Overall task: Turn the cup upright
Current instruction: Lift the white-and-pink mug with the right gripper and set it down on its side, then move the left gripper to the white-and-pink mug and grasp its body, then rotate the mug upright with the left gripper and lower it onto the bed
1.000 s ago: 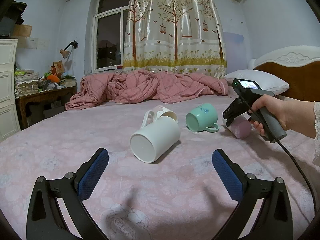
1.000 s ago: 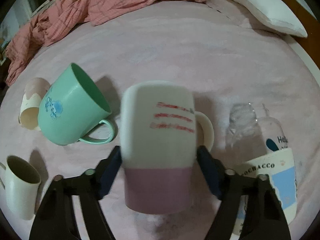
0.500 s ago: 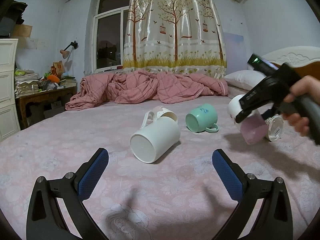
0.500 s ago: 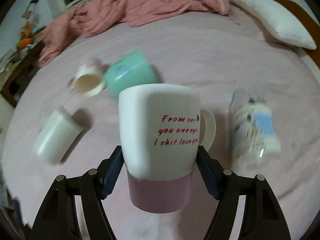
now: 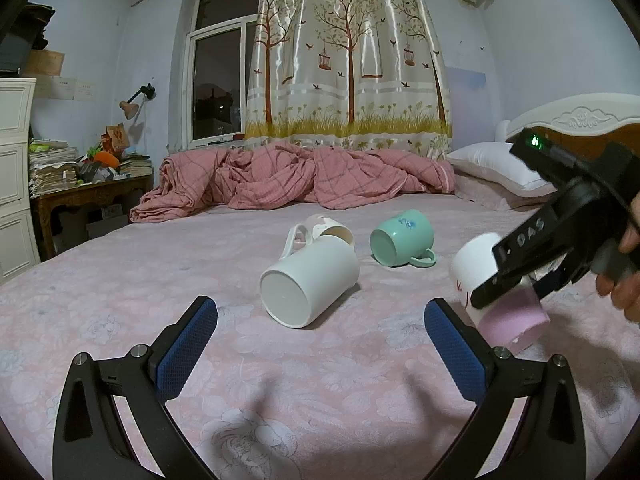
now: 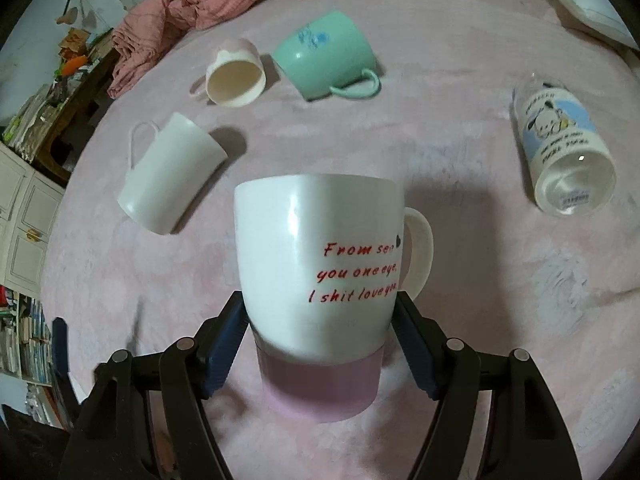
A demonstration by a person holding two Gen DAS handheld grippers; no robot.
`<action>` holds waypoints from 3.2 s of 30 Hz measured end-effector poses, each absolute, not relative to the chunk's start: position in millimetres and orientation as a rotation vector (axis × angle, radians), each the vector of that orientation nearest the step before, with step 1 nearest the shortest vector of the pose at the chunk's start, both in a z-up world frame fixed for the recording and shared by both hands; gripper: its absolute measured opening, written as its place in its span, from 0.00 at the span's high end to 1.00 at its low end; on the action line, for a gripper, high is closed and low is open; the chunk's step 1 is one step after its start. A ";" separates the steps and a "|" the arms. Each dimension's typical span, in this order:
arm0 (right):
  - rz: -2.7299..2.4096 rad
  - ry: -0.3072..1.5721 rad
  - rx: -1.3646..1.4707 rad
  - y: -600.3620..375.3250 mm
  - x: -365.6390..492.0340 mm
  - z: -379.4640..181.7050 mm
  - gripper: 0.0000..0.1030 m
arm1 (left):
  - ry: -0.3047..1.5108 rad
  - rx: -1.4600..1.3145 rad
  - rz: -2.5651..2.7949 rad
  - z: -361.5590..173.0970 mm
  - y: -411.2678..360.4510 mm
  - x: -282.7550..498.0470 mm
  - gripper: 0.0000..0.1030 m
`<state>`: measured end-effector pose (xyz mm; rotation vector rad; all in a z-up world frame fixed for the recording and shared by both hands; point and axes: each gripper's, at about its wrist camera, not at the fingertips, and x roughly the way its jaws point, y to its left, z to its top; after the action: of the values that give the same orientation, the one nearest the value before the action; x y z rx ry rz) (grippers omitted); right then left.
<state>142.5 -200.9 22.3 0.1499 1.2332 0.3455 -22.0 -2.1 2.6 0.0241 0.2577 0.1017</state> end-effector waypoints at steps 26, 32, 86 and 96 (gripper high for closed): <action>0.155 0.404 -0.007 -253.7 22.5 79.8 0.09 | 0.243 0.039 0.104 0.3 -5.5 -22.1 0.00; 0.319 0.399 0.013 -266.3 1.7 57.9 0.00 | 0.253 0.042 0.105 0.8 -7.0 -22.4 0.00; -0.064 0.423 0.088 -296.3 8.2 14.3 0.00 | 1.142 -0.542 -0.257 -13.7 -81.7 178.1 0.04; -0.050 0.453 0.075 -294.3 14.1 14.0 0.00 | 1.011 -0.434 -0.318 8.1 -81.0 153.0 0.26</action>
<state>14.1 -294.3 14.0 0.0754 0.4529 -0.0504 153.0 -81.0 8.1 -0.4343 1.0109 -0.3181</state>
